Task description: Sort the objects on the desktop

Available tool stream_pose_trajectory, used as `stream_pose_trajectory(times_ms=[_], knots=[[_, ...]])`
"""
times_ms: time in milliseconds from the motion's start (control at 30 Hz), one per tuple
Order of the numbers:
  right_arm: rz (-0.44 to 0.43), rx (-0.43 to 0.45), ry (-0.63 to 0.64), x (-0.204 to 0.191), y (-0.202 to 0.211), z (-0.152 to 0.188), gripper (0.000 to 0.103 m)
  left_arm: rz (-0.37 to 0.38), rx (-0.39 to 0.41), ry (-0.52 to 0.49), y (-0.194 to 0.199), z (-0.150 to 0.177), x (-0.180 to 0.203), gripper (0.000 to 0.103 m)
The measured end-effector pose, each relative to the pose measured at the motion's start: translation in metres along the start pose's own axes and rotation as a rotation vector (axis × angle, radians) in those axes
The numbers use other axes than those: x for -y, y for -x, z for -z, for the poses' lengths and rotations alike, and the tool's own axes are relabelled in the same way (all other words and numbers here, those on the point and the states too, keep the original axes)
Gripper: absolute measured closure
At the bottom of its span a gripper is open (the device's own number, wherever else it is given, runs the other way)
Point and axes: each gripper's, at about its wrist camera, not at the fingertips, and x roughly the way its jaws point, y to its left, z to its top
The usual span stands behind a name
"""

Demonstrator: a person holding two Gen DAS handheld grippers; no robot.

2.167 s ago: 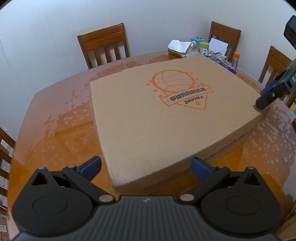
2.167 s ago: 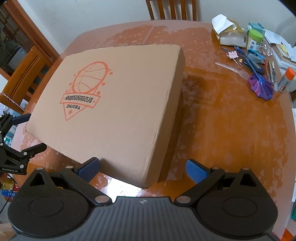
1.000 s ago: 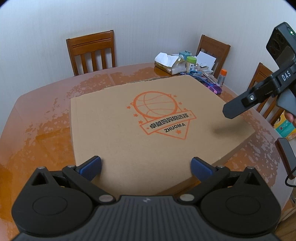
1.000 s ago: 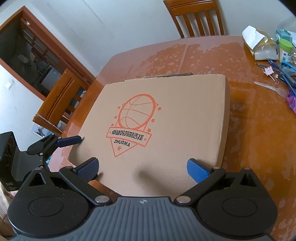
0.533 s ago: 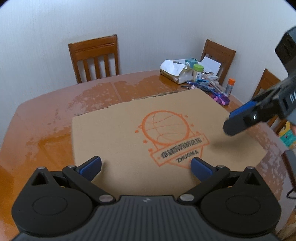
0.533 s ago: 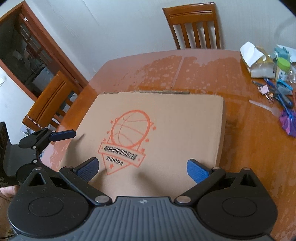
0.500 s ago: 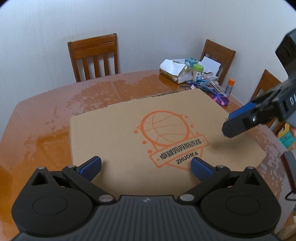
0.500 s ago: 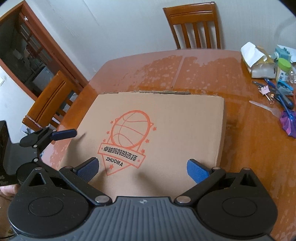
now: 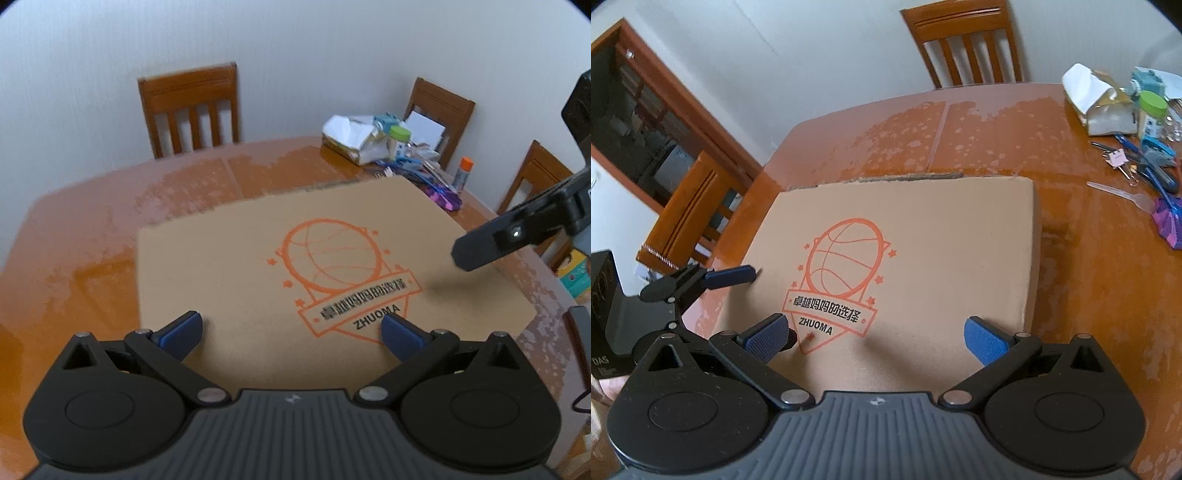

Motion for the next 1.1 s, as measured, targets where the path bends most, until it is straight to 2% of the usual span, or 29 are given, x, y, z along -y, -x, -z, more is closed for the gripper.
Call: stream_pose_trajectory(times_ms=[167, 300, 400, 567, 667, 800, 933, 1033, 1100], knots=[[0.058, 0.065, -0.006, 0.001, 0.022, 0.013, 0.000, -0.095, 0.117, -0.068, 0.033, 0.005, 0.007, 0.000], [0.163, 0.139, -0.004, 0.001, 0.040, 0.033, 0.000, -0.155, 0.139, -0.089, 0.055, 0.019, 0.009, 0.000], [0.228, 0.151, -0.005, 0.000, 0.045, 0.053, 0.000, -0.174, 0.143, -0.064, 0.066, 0.039, 0.010, 0.000], [0.279, 0.171, -0.047, -0.004, 0.049, 0.087, 0.000, -0.177, 0.104, 0.000, 0.070, 0.073, 0.015, 0.000], [0.287, 0.197, -0.052, -0.015, 0.052, 0.103, 0.000, -0.161, 0.144, 0.037, 0.077, 0.085, 0.022, 0.000], [0.345, 0.194, 0.011, -0.036, 0.049, 0.120, 0.000, -0.145, 0.204, 0.024, 0.086, 0.092, 0.030, 0.000], [0.347, 0.209, 0.038, -0.052, 0.051, 0.130, 0.000, -0.147, 0.231, 0.015, 0.093, 0.096, 0.035, 0.000], [0.345, 0.223, 0.049, -0.059, 0.056, 0.132, 0.000, -0.154, 0.247, 0.065, 0.099, 0.098, 0.035, 0.000], [0.343, 0.226, 0.064, -0.061, 0.060, 0.133, 0.000, -0.129, 0.239, 0.116, 0.099, 0.101, 0.032, 0.000]])
